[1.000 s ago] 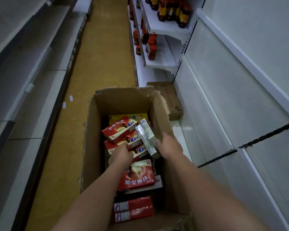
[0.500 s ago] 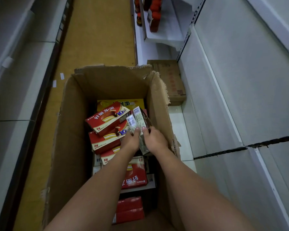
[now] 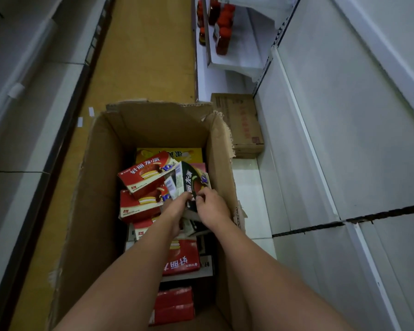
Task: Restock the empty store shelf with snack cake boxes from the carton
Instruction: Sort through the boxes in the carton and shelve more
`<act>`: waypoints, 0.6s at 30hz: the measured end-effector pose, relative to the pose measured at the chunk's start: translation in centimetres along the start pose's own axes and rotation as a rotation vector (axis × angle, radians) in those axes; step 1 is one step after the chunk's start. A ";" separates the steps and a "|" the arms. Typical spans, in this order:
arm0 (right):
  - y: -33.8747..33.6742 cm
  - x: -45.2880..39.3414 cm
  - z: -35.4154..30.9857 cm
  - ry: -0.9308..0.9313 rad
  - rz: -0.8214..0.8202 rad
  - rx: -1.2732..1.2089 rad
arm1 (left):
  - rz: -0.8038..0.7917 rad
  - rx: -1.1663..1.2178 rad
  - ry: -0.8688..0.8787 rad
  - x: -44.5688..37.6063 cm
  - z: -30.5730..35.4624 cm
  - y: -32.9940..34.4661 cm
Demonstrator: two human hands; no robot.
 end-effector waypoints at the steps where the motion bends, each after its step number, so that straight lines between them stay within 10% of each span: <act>1: -0.1 0.0 -0.1 0.001 0.012 -0.017 | -0.017 -0.006 -0.003 0.6 0.1 -0.7; 8: -0.7 2.2 -3.8 0.128 -0.174 -0.737 | -0.162 0.113 0.032 7.7 2.9 -5.8; 13: -0.3 3.9 -7.5 0.036 -0.297 -0.738 | -0.221 0.258 0.112 11.6 3.7 -8.0; 18: 1.1 1.4 -7.4 -0.001 -0.358 -0.802 | 0.060 0.248 0.227 13.5 3.4 -11.4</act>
Point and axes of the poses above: each hand's wrist, its own x-axis away from the middle knuckle, its own y-axis out of the palm, z = x × y, the point moved 3 cm from there along -x, towards the middle knuckle, and after that the axes turned 7 degrees about -z, right-handed, at the moved point
